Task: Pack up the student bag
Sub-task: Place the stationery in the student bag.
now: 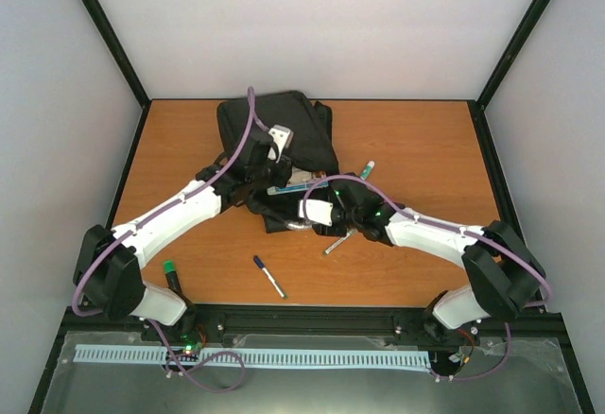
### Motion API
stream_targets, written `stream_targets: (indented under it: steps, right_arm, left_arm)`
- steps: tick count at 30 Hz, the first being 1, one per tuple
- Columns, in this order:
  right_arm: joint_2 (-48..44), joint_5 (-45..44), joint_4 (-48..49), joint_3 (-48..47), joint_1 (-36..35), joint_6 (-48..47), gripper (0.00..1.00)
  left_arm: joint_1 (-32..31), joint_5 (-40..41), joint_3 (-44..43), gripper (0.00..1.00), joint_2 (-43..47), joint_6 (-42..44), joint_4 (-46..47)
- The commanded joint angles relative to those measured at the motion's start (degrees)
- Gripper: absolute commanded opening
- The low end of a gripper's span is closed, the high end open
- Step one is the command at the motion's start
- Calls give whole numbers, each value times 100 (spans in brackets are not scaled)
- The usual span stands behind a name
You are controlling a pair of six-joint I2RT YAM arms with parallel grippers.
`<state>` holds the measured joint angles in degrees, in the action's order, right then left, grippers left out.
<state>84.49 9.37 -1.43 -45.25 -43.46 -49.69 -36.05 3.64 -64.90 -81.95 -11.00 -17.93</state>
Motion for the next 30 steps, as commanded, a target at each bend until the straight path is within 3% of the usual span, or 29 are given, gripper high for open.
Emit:
stream_targets:
  steps: [1, 6, 11, 20, 22, 24, 26, 30]
  right_arm:
    - [-341, 1012, -1458, 55, 134, 518, 57]
    - [-631, 1887, -2713, -352, 572, 745, 58]
    - [-990, 2525, -3610, -790, 1290, 800, 58]
    - [-859, 3252, -4122, -1558, 2751, 1010, 59]
    - [-620, 3138, -4092, -1672, 2788, 1050, 59]
    - [-402, 3136, -4066, -1798, 2788, 1150, 60]
    - [-246, 3265, -4029, -1926, 2788, 1277, 60]
    - [-106, 3498, -3825, -2042, 2774, 1452, 60]
  left_arm:
    - [2, -337, 359, 1, -70, -298, 528]
    - [2, -527, 880, 1, -157, -453, 907]
    - [-38, -1293, 1105, 1, -358, -458, 1182]
    - [-438, -1658, 978, 2, -556, -318, 1340]
    - [-499, -1605, 887, 12, -578, -290, 1210]
    - [-507, -1478, 842, 33, -509, -327, 1035]
    - [-508, -1217, 927, 47, -260, -407, 873]
    - [-501, -640, 1444, 65, 663, -652, 650]
